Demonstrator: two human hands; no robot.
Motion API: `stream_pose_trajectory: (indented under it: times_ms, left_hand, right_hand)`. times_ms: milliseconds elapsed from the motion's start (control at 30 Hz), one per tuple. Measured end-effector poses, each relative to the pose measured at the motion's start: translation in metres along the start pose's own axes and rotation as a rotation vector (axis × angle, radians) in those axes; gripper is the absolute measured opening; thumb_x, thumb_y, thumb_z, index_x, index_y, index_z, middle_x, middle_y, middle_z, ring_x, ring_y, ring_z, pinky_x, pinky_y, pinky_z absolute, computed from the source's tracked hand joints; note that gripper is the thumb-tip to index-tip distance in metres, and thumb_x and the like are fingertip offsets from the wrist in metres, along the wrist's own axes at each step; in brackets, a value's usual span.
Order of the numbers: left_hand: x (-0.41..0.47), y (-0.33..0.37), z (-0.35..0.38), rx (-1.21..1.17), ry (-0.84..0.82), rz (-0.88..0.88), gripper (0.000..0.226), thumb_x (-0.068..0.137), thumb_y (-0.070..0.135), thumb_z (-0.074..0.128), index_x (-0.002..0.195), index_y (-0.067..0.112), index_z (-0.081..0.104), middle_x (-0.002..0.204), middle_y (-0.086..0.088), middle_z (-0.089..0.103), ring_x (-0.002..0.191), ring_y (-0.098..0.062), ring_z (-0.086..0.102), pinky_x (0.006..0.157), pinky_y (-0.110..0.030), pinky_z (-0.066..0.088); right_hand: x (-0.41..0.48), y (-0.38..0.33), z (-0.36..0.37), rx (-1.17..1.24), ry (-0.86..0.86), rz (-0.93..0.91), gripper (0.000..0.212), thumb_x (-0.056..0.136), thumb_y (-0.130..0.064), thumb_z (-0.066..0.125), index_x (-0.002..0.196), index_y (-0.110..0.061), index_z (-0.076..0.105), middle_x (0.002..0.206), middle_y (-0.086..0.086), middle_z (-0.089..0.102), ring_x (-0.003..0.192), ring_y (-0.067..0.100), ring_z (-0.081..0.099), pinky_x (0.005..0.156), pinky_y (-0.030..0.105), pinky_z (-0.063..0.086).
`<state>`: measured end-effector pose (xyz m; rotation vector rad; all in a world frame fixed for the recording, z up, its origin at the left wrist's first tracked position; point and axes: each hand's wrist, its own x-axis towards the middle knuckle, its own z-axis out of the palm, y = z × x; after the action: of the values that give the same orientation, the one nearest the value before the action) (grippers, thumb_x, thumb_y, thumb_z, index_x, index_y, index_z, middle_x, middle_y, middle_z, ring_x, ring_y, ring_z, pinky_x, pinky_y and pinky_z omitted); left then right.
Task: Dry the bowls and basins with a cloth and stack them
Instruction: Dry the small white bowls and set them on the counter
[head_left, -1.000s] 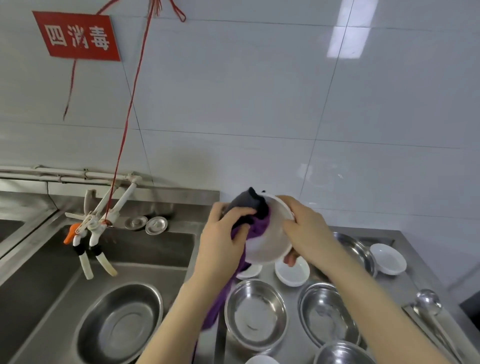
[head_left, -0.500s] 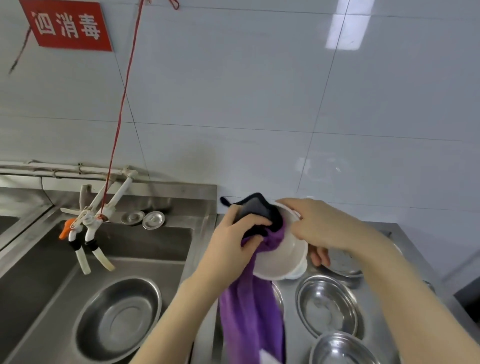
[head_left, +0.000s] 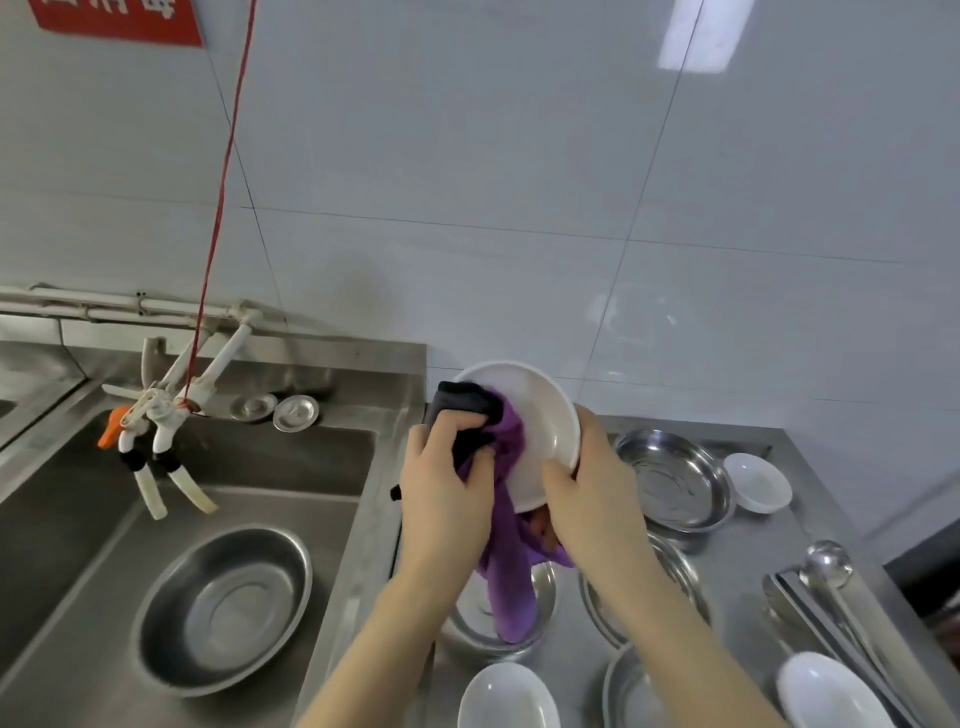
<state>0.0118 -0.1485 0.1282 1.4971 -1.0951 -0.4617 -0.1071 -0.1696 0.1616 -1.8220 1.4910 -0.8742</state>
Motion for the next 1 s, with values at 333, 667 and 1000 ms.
stream_pose_trajectory:
  times_ms: [333, 667, 1000]
  left_hand:
    - [0.017, -0.014, -0.009, 0.310, -0.316, 0.299, 0.034, 0.088, 0.007, 0.060, 0.109, 0.033, 0.066, 0.108, 0.011, 0.050, 0.092, -0.006, 0.053, 0.078, -0.003, 0.036]
    - [-0.003, -0.015, 0.003, 0.148, -0.051, 0.044, 0.031, 0.089, 0.005, 0.059, 0.108, 0.029, 0.066, 0.100, 0.010, 0.054, 0.090, 0.017, 0.048, 0.074, 0.004, 0.033]
    - [0.015, -0.019, -0.008, 0.331, -0.363, 0.314, 0.035, 0.087, 0.003, 0.058, 0.109, 0.028, 0.067, 0.103, 0.008, 0.054, 0.089, -0.008, 0.053, 0.078, -0.008, 0.038]
  right_hand:
    - [0.035, -0.005, -0.059, -0.291, -0.416, -0.044, 0.052, 0.091, -0.004, 0.044, 0.128, -0.039, 0.055, 0.067, 0.003, 0.068, 0.039, 0.015, 0.061, 0.043, 0.029, 0.053]
    - [-0.012, 0.013, 0.004, 0.121, -0.051, 0.104, 0.054, 0.091, 0.003, 0.040, 0.136, -0.027, 0.038, 0.069, 0.003, 0.065, 0.047, 0.016, 0.063, 0.047, 0.026, 0.052]
    - [0.025, -0.005, -0.056, -0.301, -0.458, -0.028, 0.061, 0.095, -0.007, 0.039, 0.139, -0.049, 0.040, 0.087, 0.011, 0.073, 0.057, 0.022, 0.070, 0.058, 0.032, 0.059]
